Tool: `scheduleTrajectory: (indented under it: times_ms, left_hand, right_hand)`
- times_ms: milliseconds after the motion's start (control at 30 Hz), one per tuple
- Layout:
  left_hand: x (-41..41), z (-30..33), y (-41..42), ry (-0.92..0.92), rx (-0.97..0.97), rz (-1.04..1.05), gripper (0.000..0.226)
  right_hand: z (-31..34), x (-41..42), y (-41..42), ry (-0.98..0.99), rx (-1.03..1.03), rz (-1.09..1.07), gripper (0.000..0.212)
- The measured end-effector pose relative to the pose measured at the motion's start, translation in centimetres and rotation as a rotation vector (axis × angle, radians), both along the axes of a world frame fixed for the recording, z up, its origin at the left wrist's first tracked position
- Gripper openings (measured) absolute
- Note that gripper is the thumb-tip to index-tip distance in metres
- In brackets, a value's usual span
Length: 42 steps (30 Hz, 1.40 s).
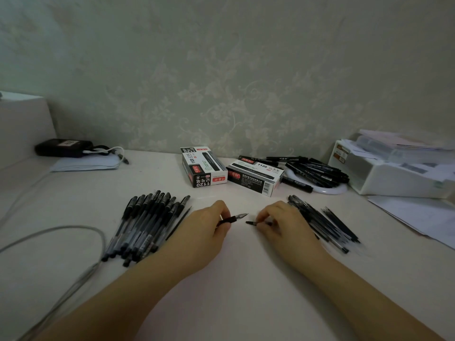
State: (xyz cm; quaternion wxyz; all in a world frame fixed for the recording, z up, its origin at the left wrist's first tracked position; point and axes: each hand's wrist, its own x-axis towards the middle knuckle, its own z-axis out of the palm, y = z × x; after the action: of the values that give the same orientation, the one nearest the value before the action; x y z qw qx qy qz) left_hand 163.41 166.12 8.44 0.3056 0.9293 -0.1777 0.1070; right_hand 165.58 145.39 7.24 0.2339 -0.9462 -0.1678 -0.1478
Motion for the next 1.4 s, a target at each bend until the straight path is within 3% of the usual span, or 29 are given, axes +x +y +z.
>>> scheduleTrajectory:
  times_ms: [200, 400, 733, 1167, 1400]
  left_hand:
    - [0.1, 0.3, 0.4, -0.016, 0.012, 0.009, 0.006]
    - [0.2, 0.2, 0.6, -0.017, 0.012, 0.007, 0.006]
    - [0.3, 0.2, 0.6, -0.038, -0.004, -0.025, 0.006]
    - [-0.3, 0.7, -0.3, -0.102, 0.077, -0.105, 0.015]
    - [-0.7, 1.1, -0.5, -0.149, 0.042, -0.126, 0.011]
  right_hand:
    - [0.1, -0.2, 0.1, 0.004, 0.176, 0.136, 0.009]
    - [0.4, -0.4, 0.3, -0.016, 0.226, 0.204, 0.013]
    - [0.7, -0.5, 0.0, 0.002, 0.282, 0.169, 0.013]
    - [0.7, -1.1, 0.0, 0.17, 0.353, 0.298, 0.011]
    - [1.2, -1.2, 0.1, 0.23, 0.503, 0.334, 0.009]
